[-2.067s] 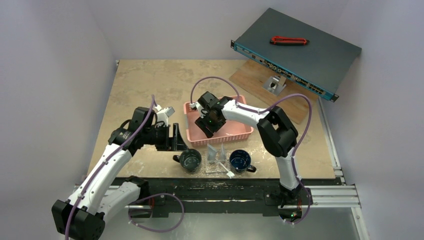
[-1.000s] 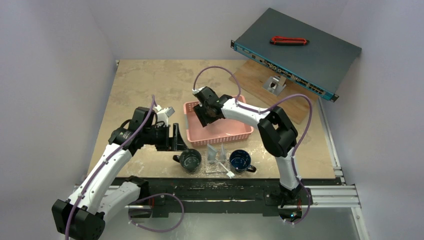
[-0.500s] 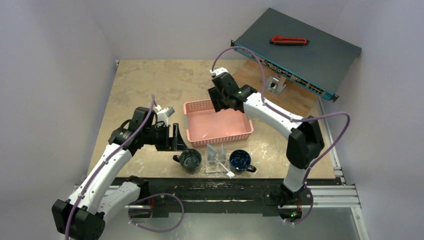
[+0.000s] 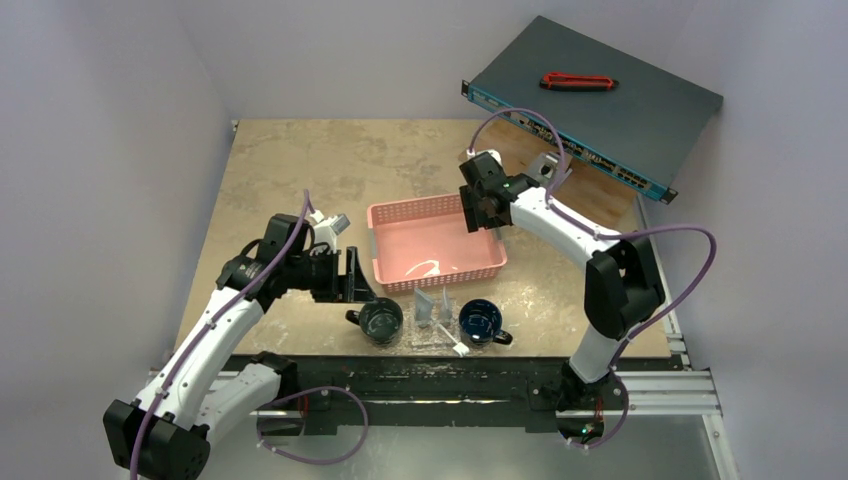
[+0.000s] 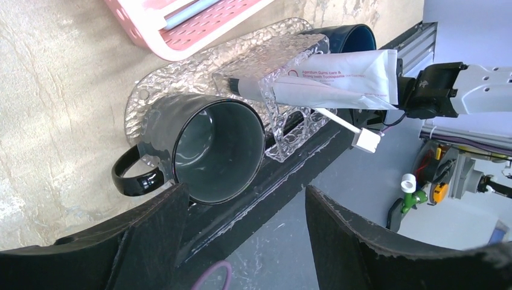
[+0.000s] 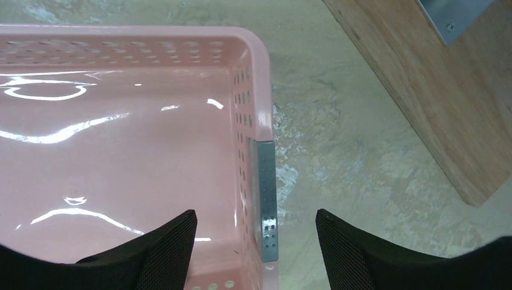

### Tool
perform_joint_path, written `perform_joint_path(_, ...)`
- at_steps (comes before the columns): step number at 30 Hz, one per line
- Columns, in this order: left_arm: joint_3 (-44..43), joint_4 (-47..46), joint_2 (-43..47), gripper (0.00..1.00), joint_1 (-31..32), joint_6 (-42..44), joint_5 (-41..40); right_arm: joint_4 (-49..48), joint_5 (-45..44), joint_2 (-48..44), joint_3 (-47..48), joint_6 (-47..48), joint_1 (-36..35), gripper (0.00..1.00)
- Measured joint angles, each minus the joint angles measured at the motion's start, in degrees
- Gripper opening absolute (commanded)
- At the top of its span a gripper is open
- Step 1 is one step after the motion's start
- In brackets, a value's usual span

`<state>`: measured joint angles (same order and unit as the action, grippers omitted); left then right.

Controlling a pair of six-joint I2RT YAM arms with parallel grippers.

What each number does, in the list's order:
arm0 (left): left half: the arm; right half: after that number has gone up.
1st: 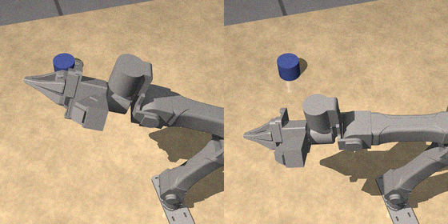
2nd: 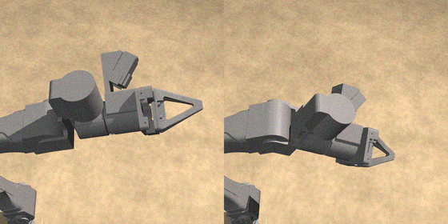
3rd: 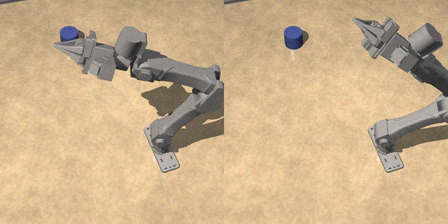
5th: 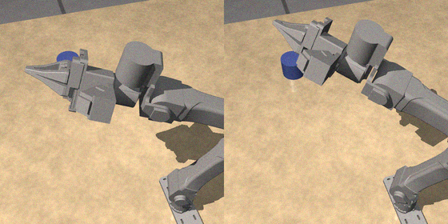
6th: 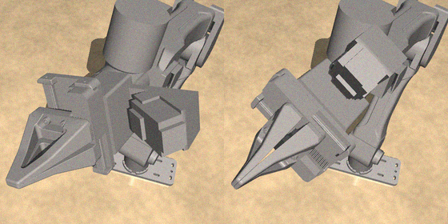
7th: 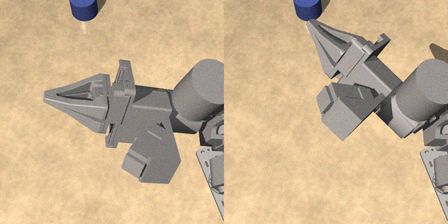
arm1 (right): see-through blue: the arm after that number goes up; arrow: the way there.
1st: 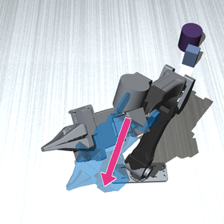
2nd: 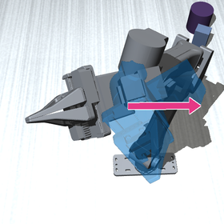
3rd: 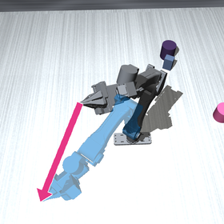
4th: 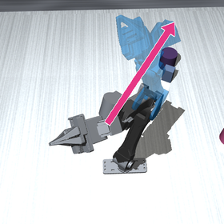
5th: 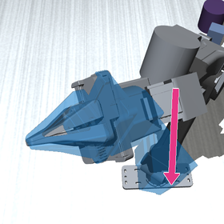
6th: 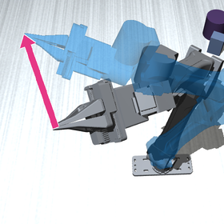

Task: Prepare toiletry sets of a toothbrush and toothpaste on the tray

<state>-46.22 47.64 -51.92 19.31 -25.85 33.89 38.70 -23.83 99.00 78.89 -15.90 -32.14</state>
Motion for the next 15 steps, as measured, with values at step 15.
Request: perform_joint_path(15, 0.00, 0.00, 0.09, 0.69, 0.02, 0.02, 1.03, -0.94, 4.35, 0.74, -2.67, -0.92, 2.97, 0.47)
